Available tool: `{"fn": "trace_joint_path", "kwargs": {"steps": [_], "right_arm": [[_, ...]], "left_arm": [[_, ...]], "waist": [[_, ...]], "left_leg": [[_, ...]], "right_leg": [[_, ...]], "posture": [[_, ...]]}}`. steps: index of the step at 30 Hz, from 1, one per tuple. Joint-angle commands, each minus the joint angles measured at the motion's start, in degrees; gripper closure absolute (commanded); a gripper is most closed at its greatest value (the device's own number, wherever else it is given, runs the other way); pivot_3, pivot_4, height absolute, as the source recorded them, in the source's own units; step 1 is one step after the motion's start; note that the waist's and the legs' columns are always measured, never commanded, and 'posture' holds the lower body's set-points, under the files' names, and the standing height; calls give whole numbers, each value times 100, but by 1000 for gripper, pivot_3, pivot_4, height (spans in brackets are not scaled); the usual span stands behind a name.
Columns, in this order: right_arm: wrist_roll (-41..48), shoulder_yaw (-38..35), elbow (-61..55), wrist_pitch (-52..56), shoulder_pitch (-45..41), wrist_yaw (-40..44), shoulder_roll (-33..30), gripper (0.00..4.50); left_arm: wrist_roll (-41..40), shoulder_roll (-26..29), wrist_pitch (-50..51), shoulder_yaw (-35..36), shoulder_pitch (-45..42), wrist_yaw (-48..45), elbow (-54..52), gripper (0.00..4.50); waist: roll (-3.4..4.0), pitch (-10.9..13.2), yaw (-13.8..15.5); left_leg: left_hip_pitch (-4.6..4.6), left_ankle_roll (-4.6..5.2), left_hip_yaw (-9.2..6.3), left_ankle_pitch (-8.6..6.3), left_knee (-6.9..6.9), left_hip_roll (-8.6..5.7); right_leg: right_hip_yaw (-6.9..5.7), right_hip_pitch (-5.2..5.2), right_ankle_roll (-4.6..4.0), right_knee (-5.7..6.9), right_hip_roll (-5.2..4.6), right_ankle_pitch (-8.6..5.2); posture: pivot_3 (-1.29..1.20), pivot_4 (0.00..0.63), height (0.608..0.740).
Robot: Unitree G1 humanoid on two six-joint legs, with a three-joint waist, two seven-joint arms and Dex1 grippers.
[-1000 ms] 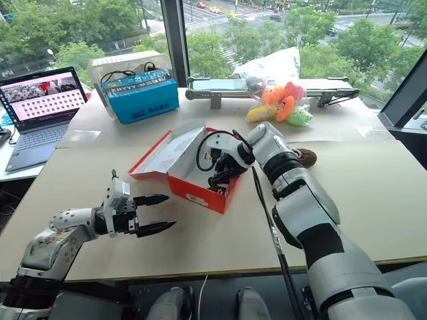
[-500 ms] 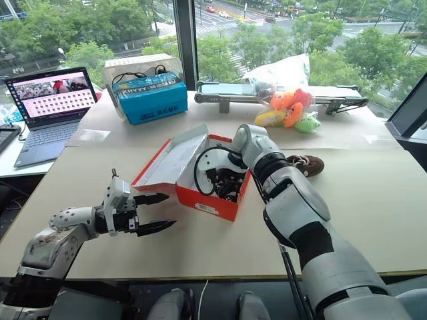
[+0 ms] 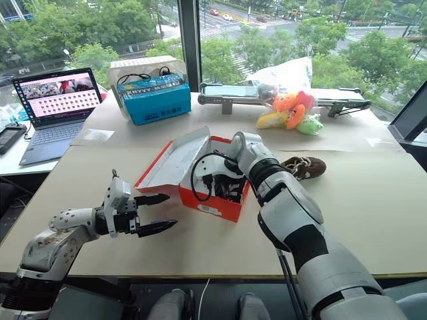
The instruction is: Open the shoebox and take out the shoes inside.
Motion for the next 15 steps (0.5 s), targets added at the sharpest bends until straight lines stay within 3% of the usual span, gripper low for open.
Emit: {"fn": "trace_joint_path", "kwargs": {"steps": [1, 8, 15], "right_arm": [[57, -219, 171, 139, 52, -183, 17, 4470], [673, -1110, -458, 546, -318, -446, -246, 4470], [1061, -1619, -1802, 1525, 71, -745, -453, 4470]], "left_arm": [[-78, 15, -41, 94, -43, 9, -141, 0], [-48, -26, -50, 26, -124, 2, -74, 0], [-24, -50, -50, -31, -210, -44, 5, 0]], "waist": [[0, 0, -7], [25, 19, -59], [42, 34, -138]], "left_leg": [[0, 0, 0, 0, 0, 2], [-35, -1, 1, 1, 1, 18], [-46, -5, 2, 5, 5, 13]], "right_leg": [[-9, 0, 1, 1, -5, 1], [-35, -30, 0, 12, -7, 7], [-32, -26, -38, 19, -4, 16]], "posture": [[0, 150, 736], [0, 150, 736], [0, 150, 736]]}}
